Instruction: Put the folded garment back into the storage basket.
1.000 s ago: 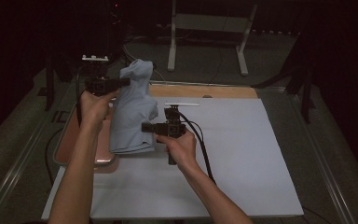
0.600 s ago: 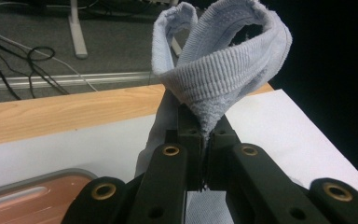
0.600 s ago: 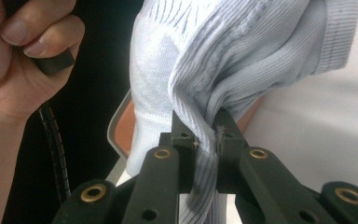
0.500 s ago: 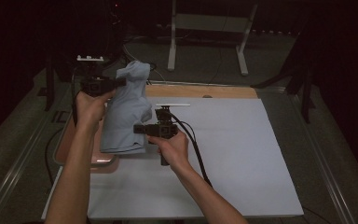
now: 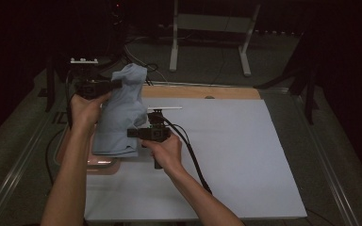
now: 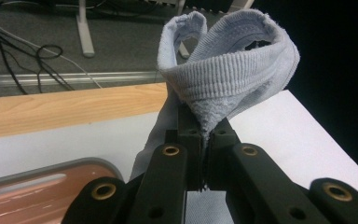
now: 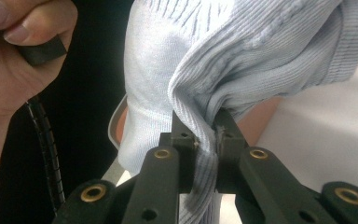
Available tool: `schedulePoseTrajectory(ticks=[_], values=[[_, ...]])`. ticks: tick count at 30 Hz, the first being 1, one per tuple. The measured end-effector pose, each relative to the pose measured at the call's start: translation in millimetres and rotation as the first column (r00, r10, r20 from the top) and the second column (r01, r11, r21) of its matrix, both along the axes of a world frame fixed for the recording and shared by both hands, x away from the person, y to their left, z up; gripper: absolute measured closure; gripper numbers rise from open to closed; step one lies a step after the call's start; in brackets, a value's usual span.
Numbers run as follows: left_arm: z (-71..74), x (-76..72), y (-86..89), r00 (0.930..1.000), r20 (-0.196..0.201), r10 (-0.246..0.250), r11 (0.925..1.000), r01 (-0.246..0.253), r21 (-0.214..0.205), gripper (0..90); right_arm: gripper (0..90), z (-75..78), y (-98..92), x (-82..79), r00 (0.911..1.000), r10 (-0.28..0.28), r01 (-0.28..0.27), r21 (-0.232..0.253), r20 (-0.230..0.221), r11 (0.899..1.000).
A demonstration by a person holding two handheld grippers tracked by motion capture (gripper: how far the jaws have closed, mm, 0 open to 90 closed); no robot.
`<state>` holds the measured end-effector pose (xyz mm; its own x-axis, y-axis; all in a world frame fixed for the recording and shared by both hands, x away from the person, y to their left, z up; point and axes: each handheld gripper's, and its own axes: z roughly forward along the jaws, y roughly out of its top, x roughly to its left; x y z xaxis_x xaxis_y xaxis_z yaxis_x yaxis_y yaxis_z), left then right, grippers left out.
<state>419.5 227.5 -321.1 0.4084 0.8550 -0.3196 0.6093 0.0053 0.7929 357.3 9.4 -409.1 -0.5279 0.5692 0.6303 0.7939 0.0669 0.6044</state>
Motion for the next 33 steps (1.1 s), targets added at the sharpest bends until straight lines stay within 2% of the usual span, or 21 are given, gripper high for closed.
schedulePoseTrajectory(ticks=[8,9,11,16,26,33], values=[[0.0,-2.1,9.6,0.9999,0.000,0.015,0.9999,-0.015,-0.001,88.4,82.1,-3.9,13.8,0.0,1.0000,0.003,-0.003,-0.009,0.000,1.000],[0.2,-2.5,10.8,0.9999,0.001,0.016,0.9999,-0.016,0.000,88.4,82.1,-5.3,15.0,0.3,0.9998,0.015,-0.015,-0.014,0.015,1.000],[0.2,-3.2,13.0,0.9998,0.001,0.018,0.9998,-0.018,0.003,88.4,82.1,-5.8,18.7,0.8,1.0000,-0.003,0.003,-0.003,-0.004,1.000],[-0.2,-4.6,18.0,0.9996,0.001,0.028,0.9996,-0.028,0.004,88.4,82.1,-8.2,27.6,0.9,1.0000,0.002,-0.002,-0.011,-0.001,1.000],[0.4,-8.6,27.1,0.9993,0.007,0.037,0.9993,-0.037,0.006,88.4,82.0,-9.7,41.9,0.2,0.9996,0.014,-0.013,-0.028,0.023,1.000],[-4.7,-10.0,33.4,0.9990,0.000,0.045,0.9990,-0.045,0.002,88.4,81.9,-14.5,49.7,0.0,0.9995,0.024,-0.023,-0.039,0.022,0.999]])
